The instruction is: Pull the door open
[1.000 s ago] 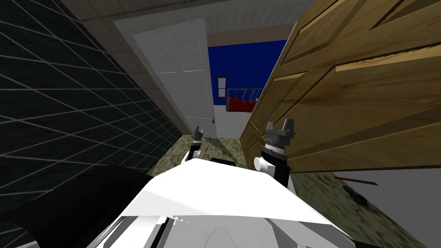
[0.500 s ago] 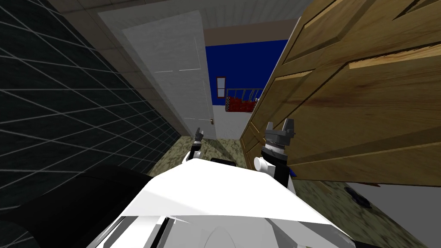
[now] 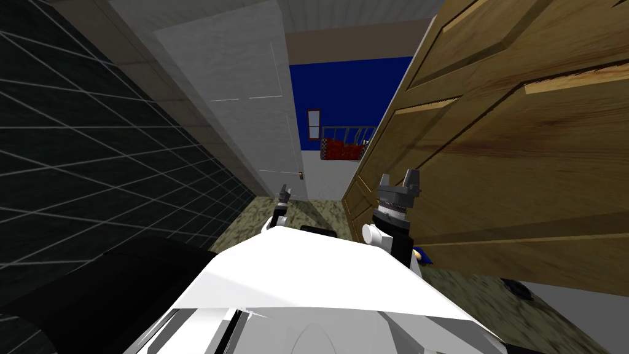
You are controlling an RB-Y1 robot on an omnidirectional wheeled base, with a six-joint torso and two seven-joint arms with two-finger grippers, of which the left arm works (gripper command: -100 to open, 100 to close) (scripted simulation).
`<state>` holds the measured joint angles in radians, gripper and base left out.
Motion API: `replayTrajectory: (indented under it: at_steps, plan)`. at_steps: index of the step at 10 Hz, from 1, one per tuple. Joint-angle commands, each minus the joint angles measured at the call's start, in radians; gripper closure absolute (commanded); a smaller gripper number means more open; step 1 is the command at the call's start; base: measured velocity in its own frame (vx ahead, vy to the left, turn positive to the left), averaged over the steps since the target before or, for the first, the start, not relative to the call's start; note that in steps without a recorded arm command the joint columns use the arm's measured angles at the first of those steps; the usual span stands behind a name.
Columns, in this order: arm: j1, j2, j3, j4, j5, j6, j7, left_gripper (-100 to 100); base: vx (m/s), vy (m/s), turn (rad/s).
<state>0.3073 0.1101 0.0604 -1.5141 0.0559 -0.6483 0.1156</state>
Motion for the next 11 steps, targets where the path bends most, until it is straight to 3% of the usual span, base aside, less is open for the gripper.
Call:
replayTrajectory:
  at_steps: [1,11]
  plan:
    - [-0.011,0.003,0.003,0.04,0.0,-0.009,0.0,-100,0.093,0.008,-0.032]
    - [-0.078,0.019,0.018,0.26,0.0,-0.049,0.0,-100,0.097,0.016,-0.028]
